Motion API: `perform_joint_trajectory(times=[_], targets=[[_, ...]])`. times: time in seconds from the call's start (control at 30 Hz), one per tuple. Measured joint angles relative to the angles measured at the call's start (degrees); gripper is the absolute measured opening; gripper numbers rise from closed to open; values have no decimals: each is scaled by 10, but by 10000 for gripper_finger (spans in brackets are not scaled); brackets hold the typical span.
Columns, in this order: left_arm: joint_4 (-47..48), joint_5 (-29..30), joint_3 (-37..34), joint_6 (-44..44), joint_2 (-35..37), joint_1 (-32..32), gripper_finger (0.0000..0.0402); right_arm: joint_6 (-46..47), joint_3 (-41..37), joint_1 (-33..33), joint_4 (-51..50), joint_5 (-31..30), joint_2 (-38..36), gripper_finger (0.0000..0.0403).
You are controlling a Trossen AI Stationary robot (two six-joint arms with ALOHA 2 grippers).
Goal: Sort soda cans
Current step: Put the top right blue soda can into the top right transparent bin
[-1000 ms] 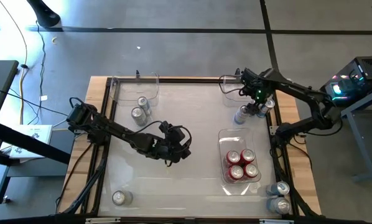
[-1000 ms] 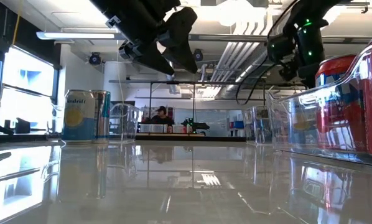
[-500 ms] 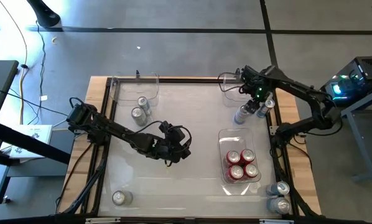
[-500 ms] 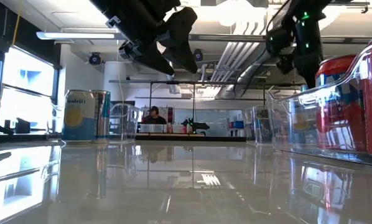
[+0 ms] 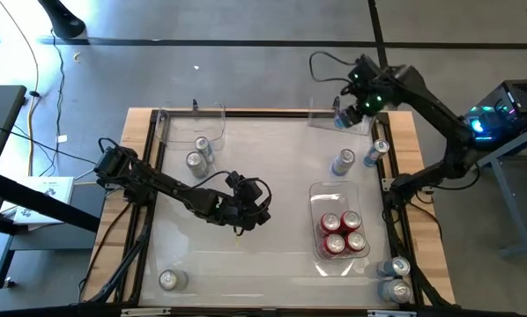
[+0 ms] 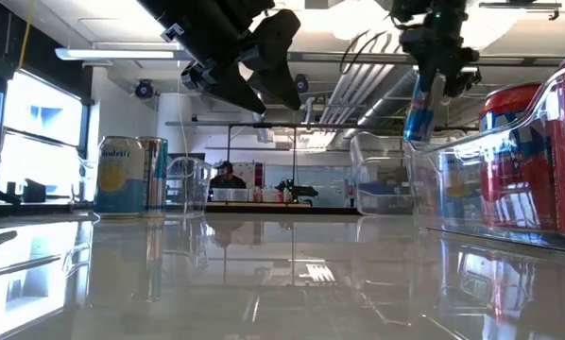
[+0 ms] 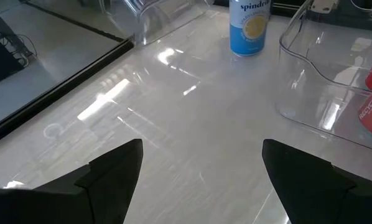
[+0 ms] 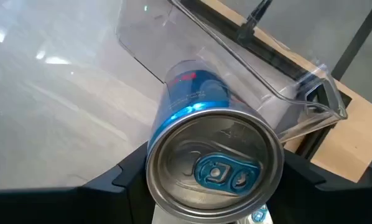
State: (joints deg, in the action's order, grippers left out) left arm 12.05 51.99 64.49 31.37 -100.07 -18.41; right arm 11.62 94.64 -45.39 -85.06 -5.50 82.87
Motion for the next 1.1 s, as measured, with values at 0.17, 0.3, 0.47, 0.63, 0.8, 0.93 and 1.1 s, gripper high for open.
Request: perform_joint_trajectory(times=[0.17,0.3,0.47,0.63,0.8,0.93,1.1], targets=[[0,0,0,0,0,0,323,-11,36,3,-29,1,40,213],[0,0,0,0,0,0,323,-16,36,9,-38,10,49,213],[0,-9,0,1,0,0,323,-26,34,8,-46,47,44,213],[0,-9,0,9,0,0,323,-21,34,13,-50,56,28,213],[1,-17,0,10,0,-1,323,-20,34,30,-49,64,23,213],[1,-20,0,14,0,-2,323,-25,34,46,-49,90,22,213],[0,-31,0,16,0,-2,323,-29,34,60,-49,92,22,213]])
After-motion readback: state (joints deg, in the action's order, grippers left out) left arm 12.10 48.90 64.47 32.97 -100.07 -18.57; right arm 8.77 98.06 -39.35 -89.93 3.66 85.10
